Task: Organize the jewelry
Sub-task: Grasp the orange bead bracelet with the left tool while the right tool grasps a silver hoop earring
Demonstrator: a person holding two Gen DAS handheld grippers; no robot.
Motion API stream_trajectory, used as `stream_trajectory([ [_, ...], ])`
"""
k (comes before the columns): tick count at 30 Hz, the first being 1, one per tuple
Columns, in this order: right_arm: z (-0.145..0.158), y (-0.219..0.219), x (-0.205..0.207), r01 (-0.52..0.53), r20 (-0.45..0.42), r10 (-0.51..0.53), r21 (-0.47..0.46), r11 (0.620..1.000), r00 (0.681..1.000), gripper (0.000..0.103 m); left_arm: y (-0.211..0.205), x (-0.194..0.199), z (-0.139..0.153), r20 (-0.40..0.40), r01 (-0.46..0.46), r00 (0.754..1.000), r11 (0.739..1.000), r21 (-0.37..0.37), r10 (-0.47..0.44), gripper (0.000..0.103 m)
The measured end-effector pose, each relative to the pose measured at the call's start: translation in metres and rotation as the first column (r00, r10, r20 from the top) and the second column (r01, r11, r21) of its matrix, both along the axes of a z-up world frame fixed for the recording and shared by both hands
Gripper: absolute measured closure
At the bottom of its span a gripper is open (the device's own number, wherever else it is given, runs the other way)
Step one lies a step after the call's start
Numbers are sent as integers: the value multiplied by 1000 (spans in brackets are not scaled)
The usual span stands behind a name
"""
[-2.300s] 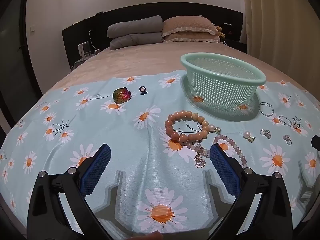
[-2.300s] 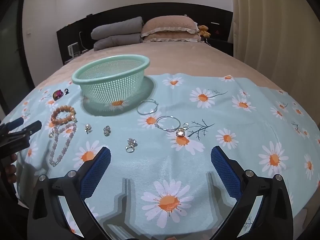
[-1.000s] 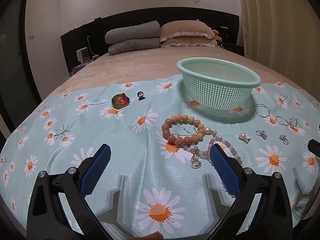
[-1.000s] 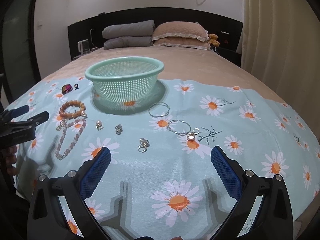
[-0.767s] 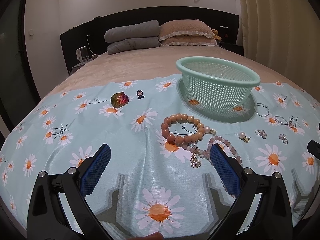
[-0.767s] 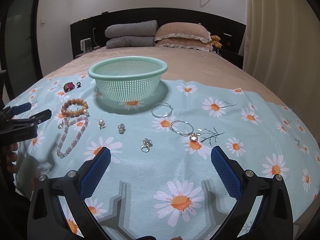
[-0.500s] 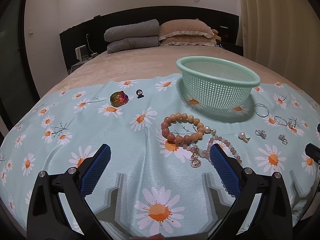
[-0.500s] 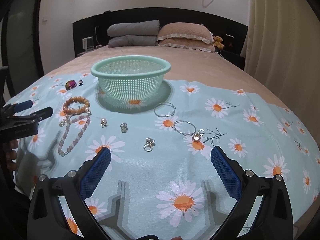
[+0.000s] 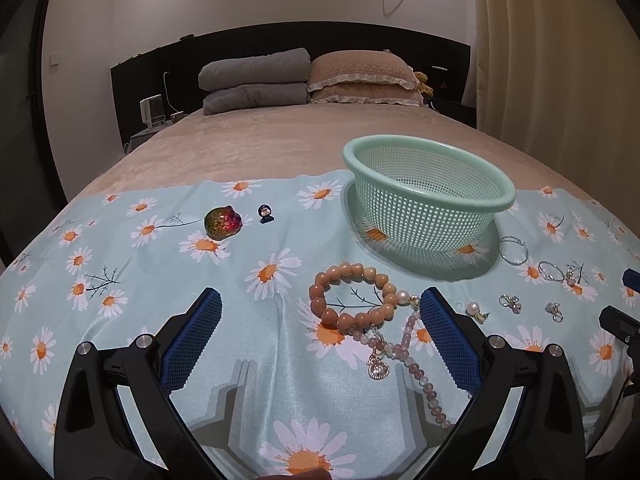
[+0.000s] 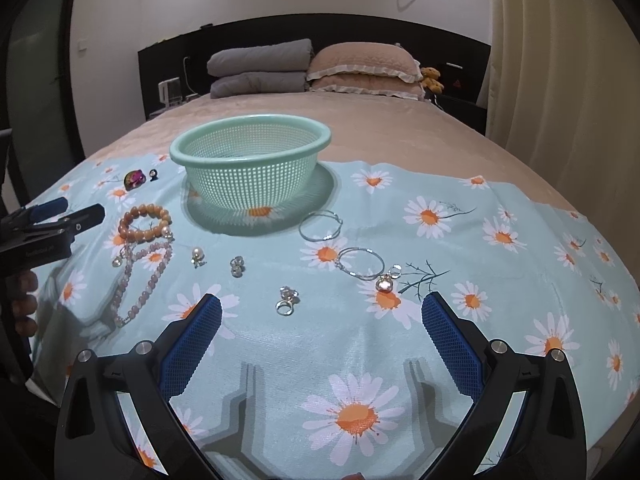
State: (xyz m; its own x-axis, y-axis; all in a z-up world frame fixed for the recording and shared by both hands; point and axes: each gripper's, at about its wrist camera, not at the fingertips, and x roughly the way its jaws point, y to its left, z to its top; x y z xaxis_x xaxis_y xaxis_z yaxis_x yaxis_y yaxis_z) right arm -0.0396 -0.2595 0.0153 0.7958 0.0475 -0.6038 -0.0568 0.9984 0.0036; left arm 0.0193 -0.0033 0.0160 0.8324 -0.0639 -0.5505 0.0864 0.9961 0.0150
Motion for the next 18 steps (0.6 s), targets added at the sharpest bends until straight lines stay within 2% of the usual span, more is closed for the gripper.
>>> stream_trajectory([
  [4,2,-6,16,16,1,-16,-36,999,1000,7,-2,23,-5,-3,-10,1000,999,48,10,6],
  [7,4,-10,34,29,12,-28,-102,994,1000,8,-5,39,-16,-62,41,997,998,53,-37,6],
  [9,5,-14,47,29,7,-29,-115,993,1000,7,-7,48,-23,-92,58,994,997,51,-53,6],
  [13,2,-14,77,4,-27,-9,-150,989,1000,8,-11,62,-29,-127,84,989,995,54,-77,6],
  [18,-9,-8,112,-31,-92,17,-153,988,996,8,-15,77,-36,-178,82,982,992,98,-63,6],
])
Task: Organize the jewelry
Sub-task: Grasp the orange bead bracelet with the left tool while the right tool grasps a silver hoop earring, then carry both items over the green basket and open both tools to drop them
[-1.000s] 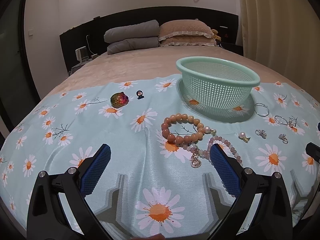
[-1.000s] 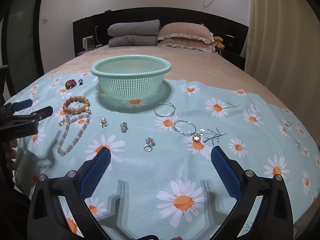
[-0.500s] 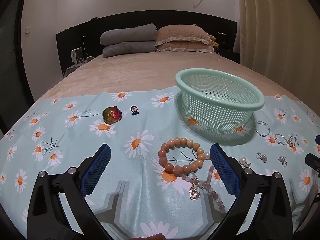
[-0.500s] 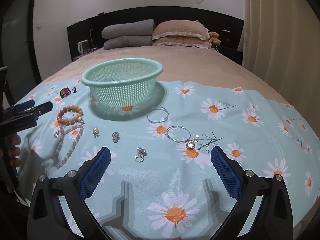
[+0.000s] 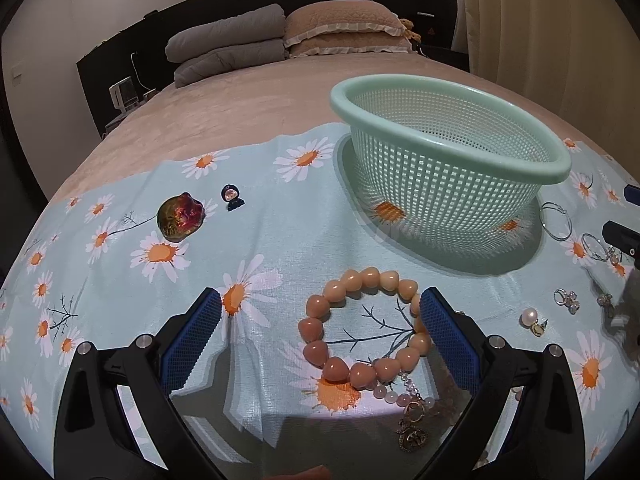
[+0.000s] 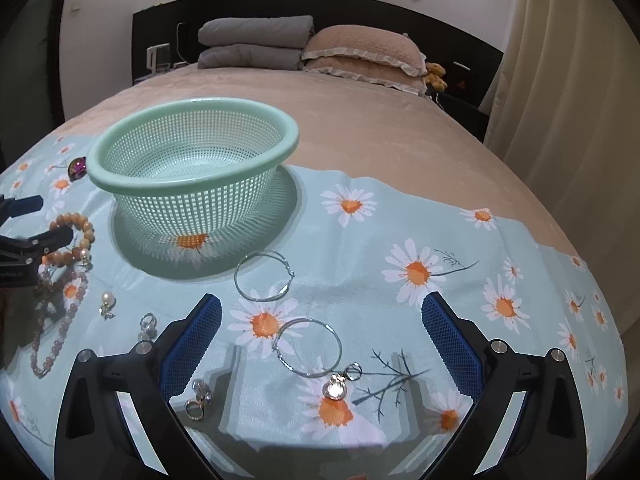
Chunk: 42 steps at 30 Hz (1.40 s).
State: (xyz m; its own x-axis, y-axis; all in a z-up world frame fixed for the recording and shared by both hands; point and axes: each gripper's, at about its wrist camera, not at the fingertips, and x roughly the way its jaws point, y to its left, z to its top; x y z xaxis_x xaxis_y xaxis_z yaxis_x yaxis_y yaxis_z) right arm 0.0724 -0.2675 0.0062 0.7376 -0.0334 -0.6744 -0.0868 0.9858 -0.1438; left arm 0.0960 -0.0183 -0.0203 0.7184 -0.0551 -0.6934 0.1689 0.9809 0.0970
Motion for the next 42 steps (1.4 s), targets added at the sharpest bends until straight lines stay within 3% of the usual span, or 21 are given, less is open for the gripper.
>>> stream_trajectory([
  [6,-14,11,34,-55,-58,56,29,998,997,8,5,13,-14,-87,-24,996,1000,13,25,6],
  [12,-40,5,71,-8,-189,25,90,996,982,6,8,22,-21,-133,-7,991,1000,-10,6,6],
  [16,-44,6,75,-7,-189,24,88,996,982,6,7,22,-24,-130,-5,991,1000,-7,4,7],
  [19,-46,8,74,-9,-176,23,80,997,984,6,3,18,-21,-108,2,994,1000,4,-1,21],
  [21,-45,9,71,-11,-156,24,80,997,987,7,2,15,-18,-84,-17,996,999,30,20,38],
  [22,-45,10,68,-20,-144,32,83,996,989,9,4,13,-17,-75,-34,997,999,30,37,42],
  [24,-41,14,64,-54,-127,64,80,995,990,36,9,13,-15,-71,-53,996,998,20,54,55],
  [25,-41,16,62,-60,-122,68,64,996,990,41,9,12,-15,-65,-51,996,998,33,53,58],
  [26,-41,18,61,-83,-121,91,70,994,988,58,8,10,-14,-56,-44,997,997,64,48,65],
  [27,-40,20,60,-105,-118,113,73,992,987,67,6,8,-14,-44,-40,998,994,101,44,75],
  [29,-38,24,57,-122,-110,127,53,991,986,73,5,6,-13,-29,-45,998,988,145,50,87],
  [30,-36,23,56,-132,-112,138,62,989,984,99,8,5,-11,-34,-44,998,989,138,49,89],
  [37,-31,14,45,-153,-132,169,122,981,977,100,17,-5,4,-22,-32,999,995,92,34,92],
  [42,-6,13,36,-190,-98,202,120,974,974,100,14,-12,29,10,-1,1000,997,72,0,91],
])
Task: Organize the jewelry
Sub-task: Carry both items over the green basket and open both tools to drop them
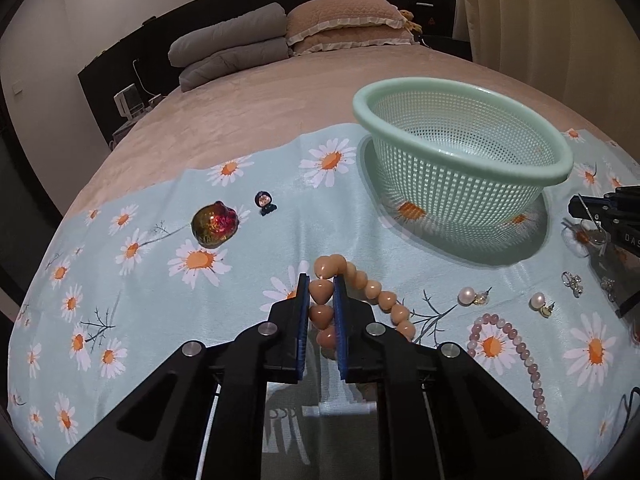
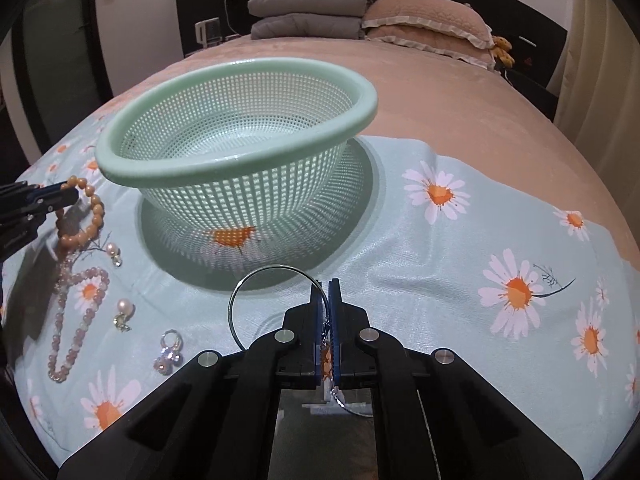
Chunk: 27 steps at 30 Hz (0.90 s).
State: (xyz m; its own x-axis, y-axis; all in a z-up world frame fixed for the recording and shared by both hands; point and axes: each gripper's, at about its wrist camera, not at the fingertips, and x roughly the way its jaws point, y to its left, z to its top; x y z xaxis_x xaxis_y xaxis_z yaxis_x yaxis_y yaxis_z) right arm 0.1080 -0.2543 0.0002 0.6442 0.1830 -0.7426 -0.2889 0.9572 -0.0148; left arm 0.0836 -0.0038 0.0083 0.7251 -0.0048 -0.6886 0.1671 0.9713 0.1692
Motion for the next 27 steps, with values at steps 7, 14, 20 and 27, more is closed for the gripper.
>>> stream_trajectory([
  [7,44,11,-17,-55,85,60,-51,997,995,100,-12,2,30,42,20,999,999,40,-22,91],
  [14,80,22,-21,-79,150,90,-77,994,984,100,-25,8,69,105,58,992,996,72,-66,91],
  [20,92,31,-6,-90,179,101,-66,994,979,99,-38,20,100,153,95,983,994,53,-102,91],
  [27,84,42,21,-108,160,114,-48,993,980,99,-56,44,103,139,147,979,989,11,-147,91],
])
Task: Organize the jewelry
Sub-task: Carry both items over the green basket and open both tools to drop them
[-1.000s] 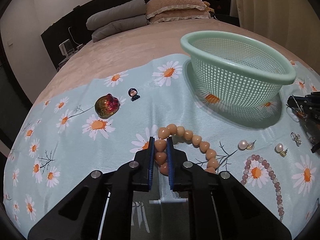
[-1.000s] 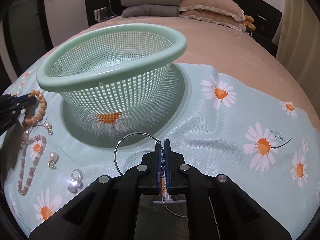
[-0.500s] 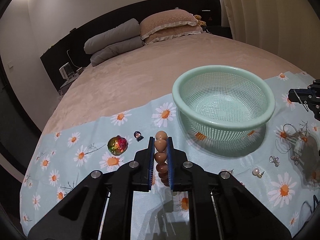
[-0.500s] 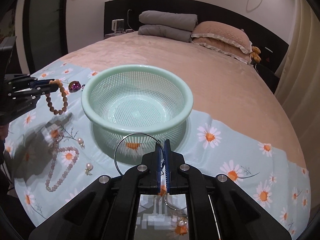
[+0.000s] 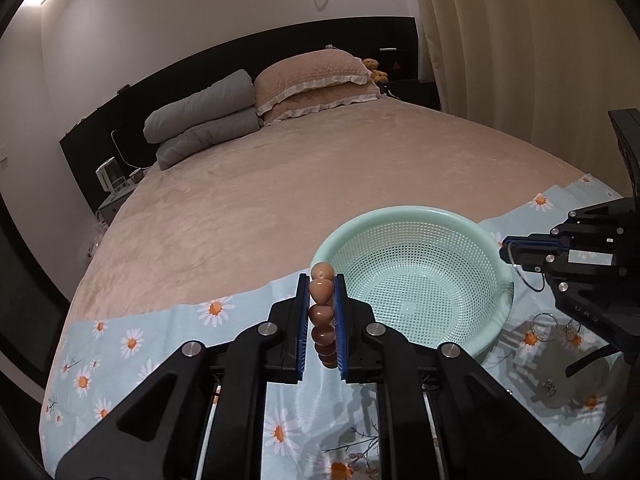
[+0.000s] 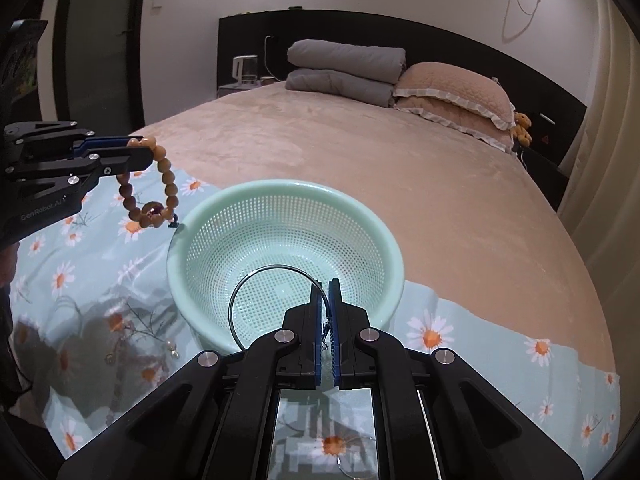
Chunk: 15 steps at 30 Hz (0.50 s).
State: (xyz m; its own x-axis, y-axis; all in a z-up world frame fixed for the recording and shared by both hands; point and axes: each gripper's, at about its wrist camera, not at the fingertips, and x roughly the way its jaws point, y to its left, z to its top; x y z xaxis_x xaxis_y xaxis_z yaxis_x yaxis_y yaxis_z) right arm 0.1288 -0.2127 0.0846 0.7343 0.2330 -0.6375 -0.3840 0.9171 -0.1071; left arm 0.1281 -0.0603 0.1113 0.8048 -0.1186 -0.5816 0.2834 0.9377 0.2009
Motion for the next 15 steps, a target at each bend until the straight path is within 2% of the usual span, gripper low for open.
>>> stream_trajectory([
  [7,-13,10,25,-12,-32,12,-3,1000,999,99,-17,24,-13,-52,54,997,998,-30,-55,91],
  [15,-36,16,40,-9,-89,7,-18,1000,996,99,-26,33,-38,-106,79,991,997,-1,-79,91],
])
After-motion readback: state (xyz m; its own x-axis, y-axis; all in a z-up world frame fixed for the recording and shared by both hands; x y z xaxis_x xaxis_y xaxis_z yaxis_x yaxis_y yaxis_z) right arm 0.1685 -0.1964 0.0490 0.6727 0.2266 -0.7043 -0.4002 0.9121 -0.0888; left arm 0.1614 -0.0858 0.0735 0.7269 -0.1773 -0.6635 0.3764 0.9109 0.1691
